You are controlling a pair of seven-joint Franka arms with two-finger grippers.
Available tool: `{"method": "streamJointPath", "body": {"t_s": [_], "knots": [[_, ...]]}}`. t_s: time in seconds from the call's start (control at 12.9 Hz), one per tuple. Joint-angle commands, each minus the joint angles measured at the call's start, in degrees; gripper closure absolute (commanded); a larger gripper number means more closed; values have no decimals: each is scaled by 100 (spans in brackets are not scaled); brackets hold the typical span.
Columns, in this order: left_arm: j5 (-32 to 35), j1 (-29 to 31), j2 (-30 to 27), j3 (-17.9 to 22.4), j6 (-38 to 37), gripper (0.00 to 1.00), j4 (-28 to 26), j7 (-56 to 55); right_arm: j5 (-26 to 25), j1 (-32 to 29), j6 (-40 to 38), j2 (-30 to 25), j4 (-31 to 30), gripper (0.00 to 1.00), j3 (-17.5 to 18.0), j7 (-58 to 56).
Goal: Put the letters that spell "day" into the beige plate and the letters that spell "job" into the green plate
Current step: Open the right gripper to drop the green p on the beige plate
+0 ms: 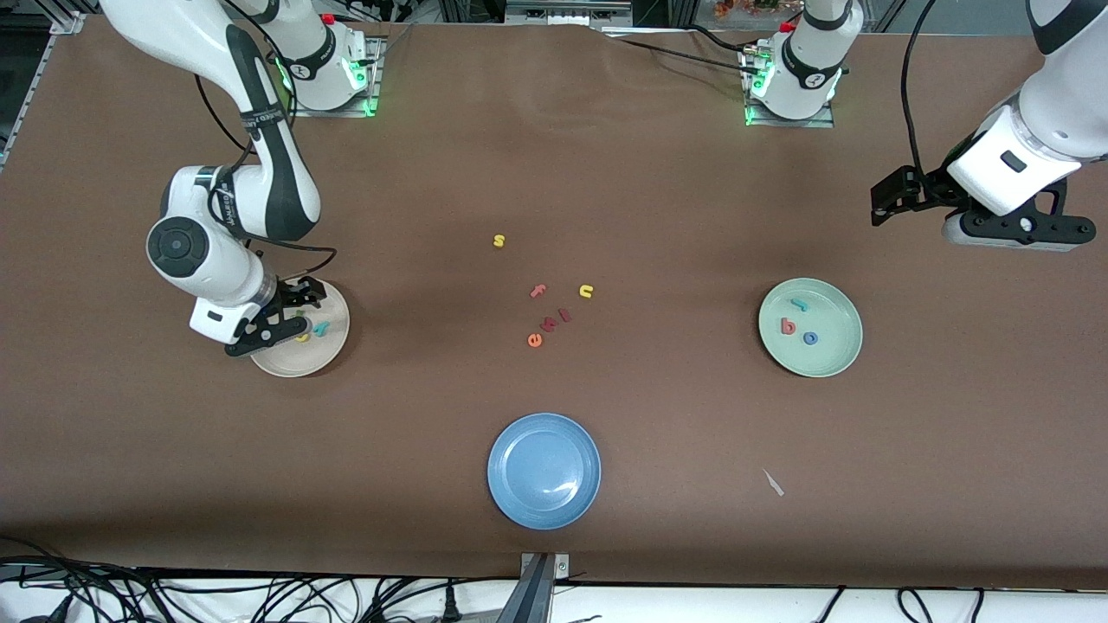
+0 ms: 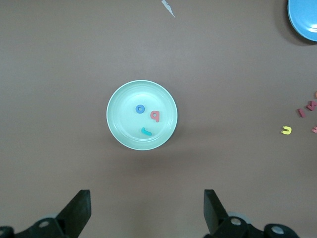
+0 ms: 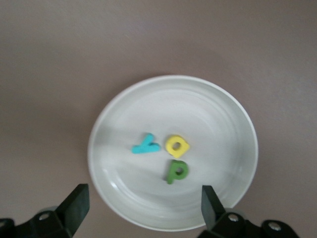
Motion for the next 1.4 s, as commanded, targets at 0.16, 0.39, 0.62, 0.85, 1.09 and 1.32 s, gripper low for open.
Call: {"method": "streamJointPath", "body": {"t_s": [0.16,0.39,0.62,0.85,1.09,1.32], "knots": [[157,37,63,-38,-121,0,150,44,251,-58,-878,-25,560,0,26,127],[157,37,63,-38,-121,0,150,44,251,-40,-1615,46,1026,0,35,654],[157,37,63,-38,-121,0,150,44,242,83,-2091,116,1230,0,18,1023],[157,37,63,-38,-121,0,150,44,260,-337,-2233,73,1230,0,384,1358],[157,37,63,-38,-121,0,150,44,242,-1355,-2356,-42,1238,0,1385,1578],[157,37,63,-38,-121,0,150,44,233,-1875,-2303,-95,1291,0,1642,1517]]}}
